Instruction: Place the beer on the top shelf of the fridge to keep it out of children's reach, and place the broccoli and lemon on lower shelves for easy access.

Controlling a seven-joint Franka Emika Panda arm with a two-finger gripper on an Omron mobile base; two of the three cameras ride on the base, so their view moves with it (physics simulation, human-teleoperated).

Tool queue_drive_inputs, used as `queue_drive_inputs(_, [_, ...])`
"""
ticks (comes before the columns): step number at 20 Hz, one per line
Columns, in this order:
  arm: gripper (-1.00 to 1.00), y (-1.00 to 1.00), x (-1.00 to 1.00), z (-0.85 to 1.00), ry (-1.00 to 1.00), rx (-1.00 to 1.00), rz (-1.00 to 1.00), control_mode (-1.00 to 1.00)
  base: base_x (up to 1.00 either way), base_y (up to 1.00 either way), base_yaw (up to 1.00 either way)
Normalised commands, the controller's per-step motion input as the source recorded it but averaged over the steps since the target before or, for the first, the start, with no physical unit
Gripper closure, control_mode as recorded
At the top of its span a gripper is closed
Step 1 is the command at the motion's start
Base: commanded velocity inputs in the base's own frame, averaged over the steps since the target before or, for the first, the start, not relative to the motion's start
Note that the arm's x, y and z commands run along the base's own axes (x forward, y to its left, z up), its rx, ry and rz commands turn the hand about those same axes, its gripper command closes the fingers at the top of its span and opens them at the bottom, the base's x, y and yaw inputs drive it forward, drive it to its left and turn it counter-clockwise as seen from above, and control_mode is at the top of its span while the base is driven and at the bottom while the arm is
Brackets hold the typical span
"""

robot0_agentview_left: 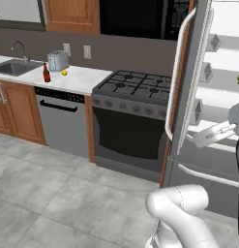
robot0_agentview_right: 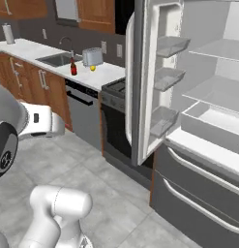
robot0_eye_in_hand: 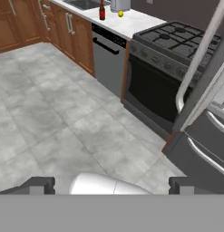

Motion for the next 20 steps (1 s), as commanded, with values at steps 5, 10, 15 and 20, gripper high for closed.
queue_drive_inputs(5, [-1.00, 0.00, 0.00, 0.00, 0.00, 0.00, 0.00, 1.00, 0.35, 0.94, 0.18])
queue_drive_inputs(10, [-1.00, 0.00, 0.00, 0.00, 0.00, 0.00, 0.00, 1.00, 0.74, 0.49, 0.02])
queue_drive_inputs(15, [-1.00, 0.00, 0.00, 0.00, 0.00, 0.00, 0.00, 1.00, 0.84, 0.32, -0.09])
queue_drive_inputs(20, [-1.00, 0.00, 0.00, 0.00, 0.00, 0.00, 0.00, 1.00, 0.78, 0.17, -0.22])
